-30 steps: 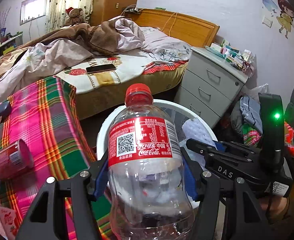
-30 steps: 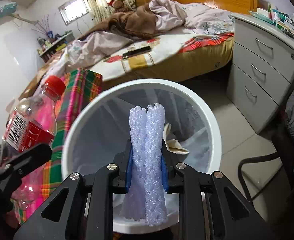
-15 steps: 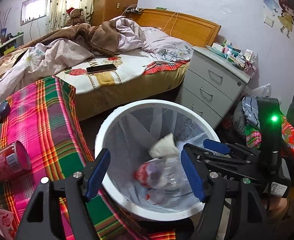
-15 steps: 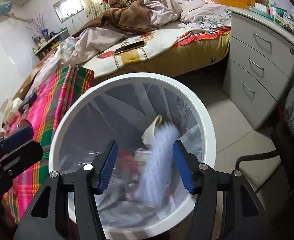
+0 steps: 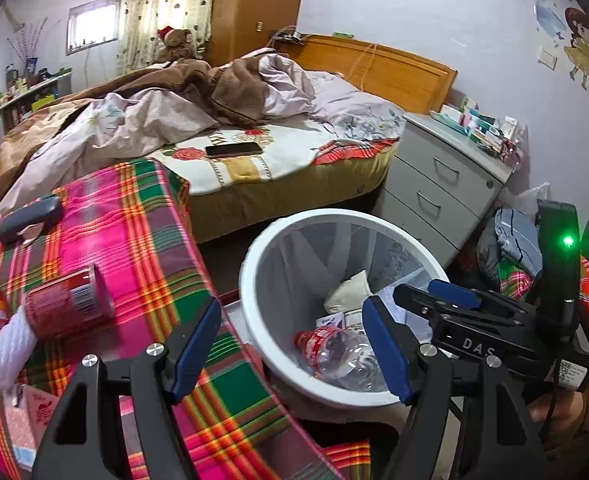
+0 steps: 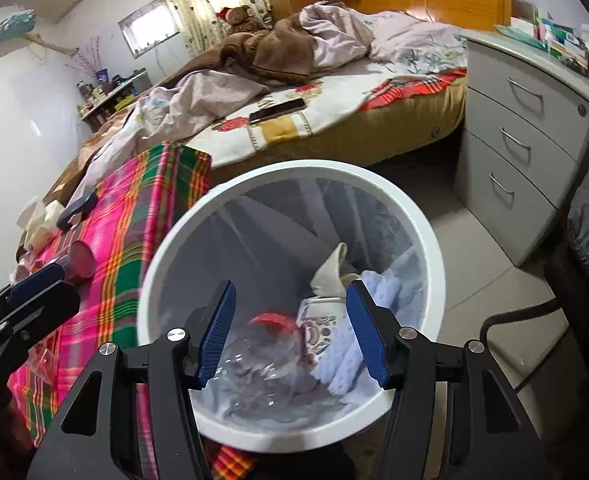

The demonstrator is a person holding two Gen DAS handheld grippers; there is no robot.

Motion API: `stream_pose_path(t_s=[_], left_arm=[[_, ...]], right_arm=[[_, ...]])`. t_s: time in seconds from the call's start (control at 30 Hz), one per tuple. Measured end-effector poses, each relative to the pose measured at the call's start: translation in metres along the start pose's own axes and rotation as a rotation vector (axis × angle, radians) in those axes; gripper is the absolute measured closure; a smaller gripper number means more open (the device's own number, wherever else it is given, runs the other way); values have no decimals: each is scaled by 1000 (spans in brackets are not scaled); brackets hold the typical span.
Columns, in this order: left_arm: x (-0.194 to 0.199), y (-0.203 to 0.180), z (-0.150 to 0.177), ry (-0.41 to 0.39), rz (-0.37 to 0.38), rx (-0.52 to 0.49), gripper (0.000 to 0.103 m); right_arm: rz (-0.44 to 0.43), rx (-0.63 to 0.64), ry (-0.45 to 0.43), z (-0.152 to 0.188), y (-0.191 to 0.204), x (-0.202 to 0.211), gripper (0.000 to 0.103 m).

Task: Collect trash
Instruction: 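Move both open tools back over the plaid bed toward the remaining items, then grasp the red can with the right tool while the left grasps the pink milk carton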

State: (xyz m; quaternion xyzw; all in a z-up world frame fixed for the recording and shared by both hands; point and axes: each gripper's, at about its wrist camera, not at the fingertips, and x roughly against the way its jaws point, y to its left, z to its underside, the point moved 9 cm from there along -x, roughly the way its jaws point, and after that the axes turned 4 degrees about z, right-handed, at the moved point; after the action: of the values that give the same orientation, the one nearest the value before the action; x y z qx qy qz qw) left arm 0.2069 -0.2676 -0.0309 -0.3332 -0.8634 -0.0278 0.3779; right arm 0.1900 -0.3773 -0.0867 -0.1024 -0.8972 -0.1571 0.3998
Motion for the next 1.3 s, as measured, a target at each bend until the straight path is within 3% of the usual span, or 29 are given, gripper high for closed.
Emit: stream_pose_path(t_s=[0.43, 0.87, 1.3], left_arm=[[52, 46, 13, -79, -86, 52, 28], [104, 126, 51, -128, -231, 160, 28], [114, 182, 86, -91, -276, 270, 28]], right_arm=[[-95, 77, -70, 6, 55, 23, 44], [-189, 190, -90, 19, 120, 25, 44], [-243, 328, -73, 22, 182, 8, 44]])
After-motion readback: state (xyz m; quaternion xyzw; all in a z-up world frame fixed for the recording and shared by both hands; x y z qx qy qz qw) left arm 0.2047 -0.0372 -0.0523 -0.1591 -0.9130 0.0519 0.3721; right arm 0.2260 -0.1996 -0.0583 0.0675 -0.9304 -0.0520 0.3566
